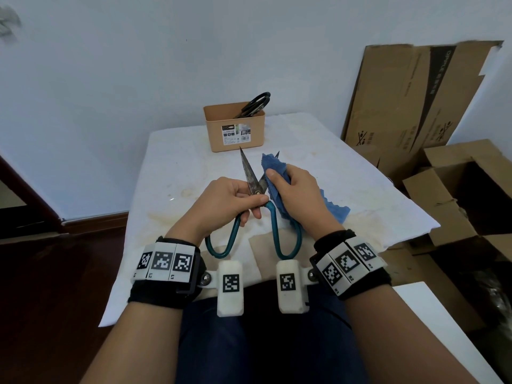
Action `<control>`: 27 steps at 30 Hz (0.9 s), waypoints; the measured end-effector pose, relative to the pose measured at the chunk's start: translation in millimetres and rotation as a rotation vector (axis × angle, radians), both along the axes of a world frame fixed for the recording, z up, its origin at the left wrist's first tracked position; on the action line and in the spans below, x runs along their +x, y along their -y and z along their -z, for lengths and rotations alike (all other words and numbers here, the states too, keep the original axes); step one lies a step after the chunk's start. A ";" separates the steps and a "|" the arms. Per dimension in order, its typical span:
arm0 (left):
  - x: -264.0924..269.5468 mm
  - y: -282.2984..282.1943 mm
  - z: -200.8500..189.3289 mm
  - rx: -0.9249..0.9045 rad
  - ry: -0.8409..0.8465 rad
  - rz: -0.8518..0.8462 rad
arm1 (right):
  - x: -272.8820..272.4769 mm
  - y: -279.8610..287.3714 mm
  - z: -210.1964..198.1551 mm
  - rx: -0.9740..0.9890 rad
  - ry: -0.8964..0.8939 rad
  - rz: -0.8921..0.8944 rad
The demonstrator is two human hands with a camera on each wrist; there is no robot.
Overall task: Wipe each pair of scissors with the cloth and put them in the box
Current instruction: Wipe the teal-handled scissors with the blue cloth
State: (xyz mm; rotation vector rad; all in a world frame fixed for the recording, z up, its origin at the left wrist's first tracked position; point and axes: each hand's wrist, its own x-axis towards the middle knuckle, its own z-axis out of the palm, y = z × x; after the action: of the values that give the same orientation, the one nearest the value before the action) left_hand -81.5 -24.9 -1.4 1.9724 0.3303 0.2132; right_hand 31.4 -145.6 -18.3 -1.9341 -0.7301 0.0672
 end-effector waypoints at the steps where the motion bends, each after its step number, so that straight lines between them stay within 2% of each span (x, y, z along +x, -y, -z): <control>1: 0.1 0.4 -0.5 0.005 0.000 0.002 | -1.1 -0.6 0.1 -0.006 0.003 0.002; 9: 0.6 1.3 1.3 0.019 0.000 0.018 | -1.3 -3.5 -0.1 -0.120 0.002 0.032; 16: -0.2 2.6 2.5 0.010 0.002 0.028 | -2.9 -3.2 -2.7 -0.139 -0.046 0.028; 27: -0.8 3.8 5.5 0.009 0.006 0.030 | -2.2 -2.4 2.4 -0.020 -0.167 0.036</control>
State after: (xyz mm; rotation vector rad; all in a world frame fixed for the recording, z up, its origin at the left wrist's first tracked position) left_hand -82.3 -28.7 -7.0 1.9835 0.2963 0.2022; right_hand 29.2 -143.2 -20.7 -1.9333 -0.5853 0.2112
